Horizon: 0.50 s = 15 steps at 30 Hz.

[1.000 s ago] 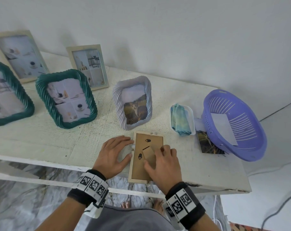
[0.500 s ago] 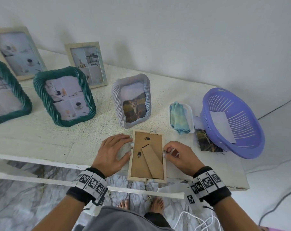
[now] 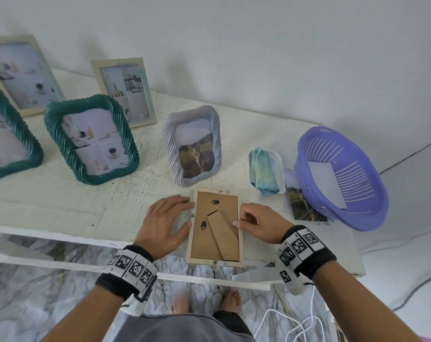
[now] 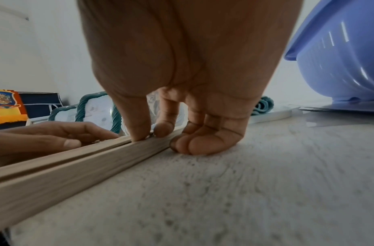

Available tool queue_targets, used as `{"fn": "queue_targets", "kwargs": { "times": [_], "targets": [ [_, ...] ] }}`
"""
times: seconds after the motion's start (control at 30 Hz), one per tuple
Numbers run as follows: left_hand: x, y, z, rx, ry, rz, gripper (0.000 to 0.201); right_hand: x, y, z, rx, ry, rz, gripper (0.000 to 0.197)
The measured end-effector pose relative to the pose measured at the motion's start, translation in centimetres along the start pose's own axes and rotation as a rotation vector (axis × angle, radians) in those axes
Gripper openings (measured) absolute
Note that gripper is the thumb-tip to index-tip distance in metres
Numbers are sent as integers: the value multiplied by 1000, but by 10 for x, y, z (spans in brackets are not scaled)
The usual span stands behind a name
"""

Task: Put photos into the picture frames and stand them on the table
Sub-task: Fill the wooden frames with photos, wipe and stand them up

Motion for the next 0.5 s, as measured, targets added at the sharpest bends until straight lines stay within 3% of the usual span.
{"fn": "queue_targets", "kwargs": {
  "times": [0.5],
  "targets": [
    [1,-4,-2,27,-50,-82,37,12,0,-4,53,-100,-74,37]
  ]
}}
Point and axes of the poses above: each hand's wrist, its own z-axis towards the middle knuckle, its own x-axis out of the palm, y = z × x, the point moved 1 cm from there along z, towards the middle knuckle, and after that the axes turned 6 degrees about -x, right-handed, at the moved point
